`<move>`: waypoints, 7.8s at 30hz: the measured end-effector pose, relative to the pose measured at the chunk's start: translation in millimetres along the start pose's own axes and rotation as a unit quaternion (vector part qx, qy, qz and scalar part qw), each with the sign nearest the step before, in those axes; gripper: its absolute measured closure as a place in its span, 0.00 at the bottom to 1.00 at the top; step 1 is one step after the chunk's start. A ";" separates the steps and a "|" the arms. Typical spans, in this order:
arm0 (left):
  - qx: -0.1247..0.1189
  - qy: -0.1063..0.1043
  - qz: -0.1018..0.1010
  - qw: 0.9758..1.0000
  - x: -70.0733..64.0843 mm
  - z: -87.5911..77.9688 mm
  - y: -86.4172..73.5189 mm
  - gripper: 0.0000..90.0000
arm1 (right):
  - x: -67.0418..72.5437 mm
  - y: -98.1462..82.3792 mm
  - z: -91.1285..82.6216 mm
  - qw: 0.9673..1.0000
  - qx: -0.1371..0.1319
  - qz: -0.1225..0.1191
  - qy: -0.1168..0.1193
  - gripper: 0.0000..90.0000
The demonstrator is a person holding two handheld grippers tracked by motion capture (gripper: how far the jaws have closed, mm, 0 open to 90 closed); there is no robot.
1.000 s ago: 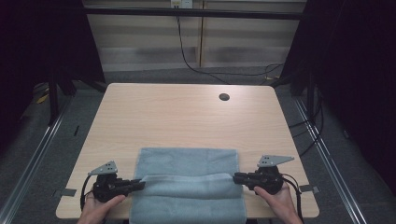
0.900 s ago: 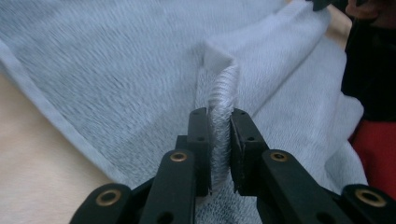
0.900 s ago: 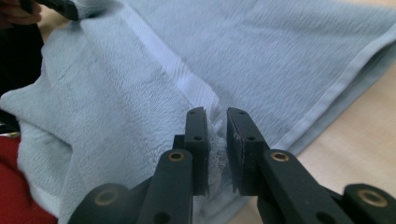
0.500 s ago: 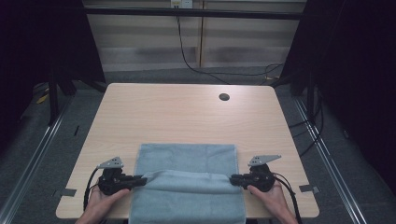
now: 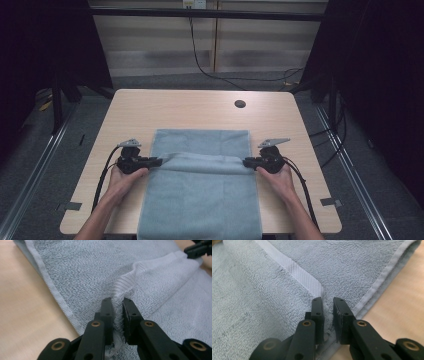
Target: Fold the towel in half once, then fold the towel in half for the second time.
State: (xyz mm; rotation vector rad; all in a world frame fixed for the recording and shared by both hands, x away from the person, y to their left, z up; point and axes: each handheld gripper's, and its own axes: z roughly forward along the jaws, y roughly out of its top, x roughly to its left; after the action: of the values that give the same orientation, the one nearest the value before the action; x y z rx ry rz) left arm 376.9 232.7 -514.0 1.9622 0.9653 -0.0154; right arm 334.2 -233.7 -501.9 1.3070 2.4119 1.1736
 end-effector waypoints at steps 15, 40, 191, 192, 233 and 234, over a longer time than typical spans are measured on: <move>-0.010 0.036 -0.043 0.998 30.3 29.5 38.6 0.90 | -37.7 38.4 29.1 0.998 -0.007 0.038 -0.043 0.88; -0.140 0.003 0.011 0.990 -13.8 -57.7 105.0 0.92 | -25.7 96.0 -55.2 0.991 -0.131 0.023 -0.004 0.91; 0.012 0.016 0.014 1.000 9.7 -23.0 -5.3 0.47 | -16.4 13.9 1.4 1.000 0.003 0.011 0.030 0.54; 0.012 0.016 0.019 1.000 9.0 -22.3 -5.3 0.47 | -16.9 11.9 0.9 0.999 0.007 0.012 0.031 0.55; -0.122 0.006 0.059 0.991 -10.3 -58.7 109.9 0.95 | -29.0 91.1 -65.9 0.992 -0.126 0.002 0.013 0.92; -0.125 0.008 0.062 0.990 -11.6 -60.0 113.2 0.96 | -29.3 94.2 -68.2 0.992 -0.127 -0.001 0.011 0.92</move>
State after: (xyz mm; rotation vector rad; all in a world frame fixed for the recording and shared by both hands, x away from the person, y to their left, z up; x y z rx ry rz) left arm 419.2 239.2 -392.7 1.7879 0.8107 0.1834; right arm 380.4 -265.2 -395.8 1.2179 2.1884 1.4441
